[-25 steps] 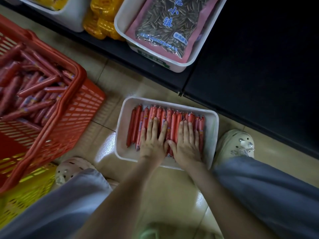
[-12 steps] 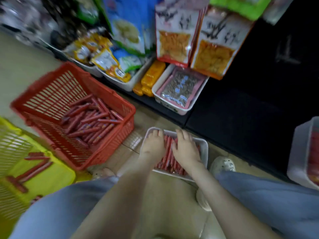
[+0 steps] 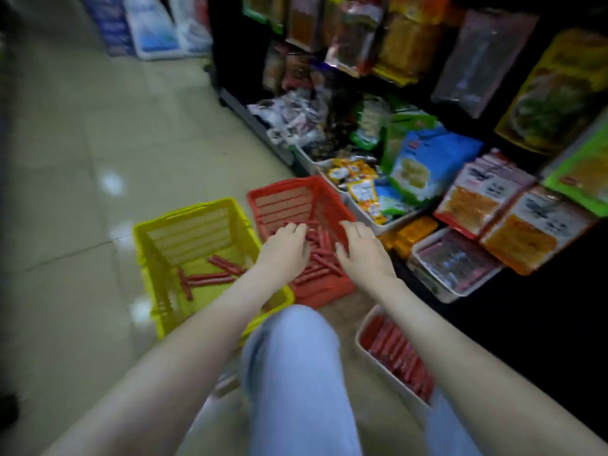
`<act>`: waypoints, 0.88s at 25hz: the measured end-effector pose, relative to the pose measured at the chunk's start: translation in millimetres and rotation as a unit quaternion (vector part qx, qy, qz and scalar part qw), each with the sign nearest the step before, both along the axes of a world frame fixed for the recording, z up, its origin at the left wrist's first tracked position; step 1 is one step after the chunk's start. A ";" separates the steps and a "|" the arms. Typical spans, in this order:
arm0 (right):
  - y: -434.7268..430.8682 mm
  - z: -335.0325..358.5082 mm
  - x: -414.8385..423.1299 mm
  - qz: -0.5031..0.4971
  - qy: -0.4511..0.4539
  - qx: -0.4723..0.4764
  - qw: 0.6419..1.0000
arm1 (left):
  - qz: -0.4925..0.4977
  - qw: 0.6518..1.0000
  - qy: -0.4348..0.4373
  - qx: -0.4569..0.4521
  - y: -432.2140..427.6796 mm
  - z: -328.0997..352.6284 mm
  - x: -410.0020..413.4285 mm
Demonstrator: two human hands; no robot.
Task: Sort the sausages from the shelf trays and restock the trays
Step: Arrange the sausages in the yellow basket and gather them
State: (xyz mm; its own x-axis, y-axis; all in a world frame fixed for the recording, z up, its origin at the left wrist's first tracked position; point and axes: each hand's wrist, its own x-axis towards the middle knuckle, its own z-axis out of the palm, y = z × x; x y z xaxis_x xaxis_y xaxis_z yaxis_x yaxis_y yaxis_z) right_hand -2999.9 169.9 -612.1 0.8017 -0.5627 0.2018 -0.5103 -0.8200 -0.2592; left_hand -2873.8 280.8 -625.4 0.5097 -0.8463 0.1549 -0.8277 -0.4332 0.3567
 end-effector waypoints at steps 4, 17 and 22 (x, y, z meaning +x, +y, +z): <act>53.7 -29.8 80.1 0.114 0.024 0.020 0.993 | 0.115 0.991 0.032 0.054 97.5 -46.8 62.9; 67.7 -312.7 239.5 0.224 0.259 0.067 0.937 | 0.467 0.778 0.317 0.277 105.5 -331.8 153.9; 65.7 -404.3 244.0 0.150 0.401 0.078 0.901 | 0.512 0.733 0.311 0.322 71.0 -405.3 144.6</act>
State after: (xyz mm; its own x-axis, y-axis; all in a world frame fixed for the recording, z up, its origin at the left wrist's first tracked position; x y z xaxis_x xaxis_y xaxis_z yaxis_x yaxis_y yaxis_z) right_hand -2755.9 235.6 -1016.4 0.7756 -0.2677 -0.5716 -0.3459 -0.9378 -0.0302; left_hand -2729.2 351.7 -1030.6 0.7319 0.2345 -0.6398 0.2855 -0.9581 -0.0246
